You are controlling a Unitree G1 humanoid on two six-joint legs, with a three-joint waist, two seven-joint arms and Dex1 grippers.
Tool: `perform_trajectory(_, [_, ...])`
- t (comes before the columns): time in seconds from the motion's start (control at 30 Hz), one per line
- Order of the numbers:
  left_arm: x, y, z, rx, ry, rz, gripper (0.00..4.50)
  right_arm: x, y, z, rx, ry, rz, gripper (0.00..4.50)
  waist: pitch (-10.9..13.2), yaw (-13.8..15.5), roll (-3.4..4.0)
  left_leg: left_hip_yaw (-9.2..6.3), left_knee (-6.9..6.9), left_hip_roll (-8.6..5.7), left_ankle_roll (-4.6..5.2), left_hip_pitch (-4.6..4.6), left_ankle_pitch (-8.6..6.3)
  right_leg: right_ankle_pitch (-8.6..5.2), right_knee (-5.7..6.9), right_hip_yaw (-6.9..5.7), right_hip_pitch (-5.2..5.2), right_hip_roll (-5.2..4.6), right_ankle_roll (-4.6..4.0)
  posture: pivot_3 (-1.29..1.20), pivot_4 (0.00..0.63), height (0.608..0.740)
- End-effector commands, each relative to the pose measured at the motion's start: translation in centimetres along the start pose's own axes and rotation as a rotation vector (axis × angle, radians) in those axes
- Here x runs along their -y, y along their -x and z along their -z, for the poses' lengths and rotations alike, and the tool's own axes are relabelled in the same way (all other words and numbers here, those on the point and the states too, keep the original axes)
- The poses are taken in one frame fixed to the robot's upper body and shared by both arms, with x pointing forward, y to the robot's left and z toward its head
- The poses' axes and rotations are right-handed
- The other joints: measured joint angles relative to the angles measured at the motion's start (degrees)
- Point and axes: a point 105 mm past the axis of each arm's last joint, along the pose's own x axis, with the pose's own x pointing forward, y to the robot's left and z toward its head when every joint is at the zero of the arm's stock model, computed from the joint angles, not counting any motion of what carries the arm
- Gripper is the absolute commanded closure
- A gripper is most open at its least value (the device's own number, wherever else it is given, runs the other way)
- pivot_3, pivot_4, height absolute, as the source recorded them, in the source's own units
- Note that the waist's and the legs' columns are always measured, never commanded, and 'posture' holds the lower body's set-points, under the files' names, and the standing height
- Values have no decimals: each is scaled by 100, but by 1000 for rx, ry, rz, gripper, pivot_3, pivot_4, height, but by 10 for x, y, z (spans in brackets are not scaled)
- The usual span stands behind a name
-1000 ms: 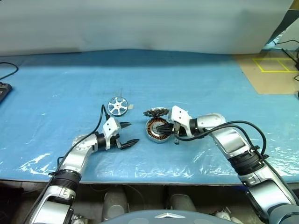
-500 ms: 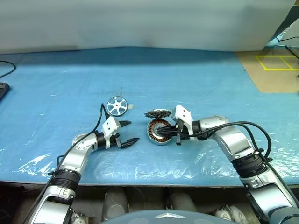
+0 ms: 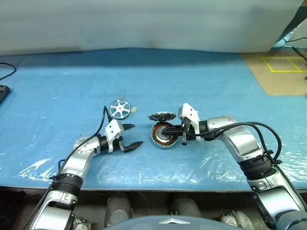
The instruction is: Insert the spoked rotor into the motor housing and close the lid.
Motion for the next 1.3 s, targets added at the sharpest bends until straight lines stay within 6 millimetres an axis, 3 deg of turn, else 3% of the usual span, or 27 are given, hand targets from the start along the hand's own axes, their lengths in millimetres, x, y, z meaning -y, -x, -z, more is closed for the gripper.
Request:
perform_trajectory(0.03, [4, 2, 10, -35, 29, 5, 0, 4, -4, 25, -102, 13, 38, 4469, 0, -3, 0, 0, 0, 0, 0, 1, 0, 0, 0, 0, 0, 0, -1, 0, 150, 740])
perform_trajectory(0.13, [4, 2, 10, -36, 28, 5, 0, 9, -5, 39, -167, 45, 72, 4469, -2, -7, -2, 0, 0, 1, 0, 17, 0, -3, 1, 1, 13, 0, -5, 0, 150, 740])
perform_trajectory(0.4, [2, 2, 11, -39, 25, 0, 0, 16, -2, 36, -177, 80, 97, 4469, -2, -11, -2, 1, 1, 0, 2, 56, -1, -3, 3, 10, 44, -1, -7, 0, 150, 740])
perform_trajectory(0.67, [3, 2, 13, -41, 27, 2, 0, 6, 3, -5, -2, 81, 44, 4469, -2, -9, -1, 1, 1, 0, 1, 40, 0, -3, 2, 9, 30, 0, -8, 0, 150, 740])
perform_trajectory(1.3, [4, 1, 14, -41, 31, 3, 0, 12, 2, -18, 47, 59, 60, 4469, 0, -5, 2, 1, 1, 0, 0, 20, 0, -2, 2, 6, 13, 0, -8, 0, 150, 740])
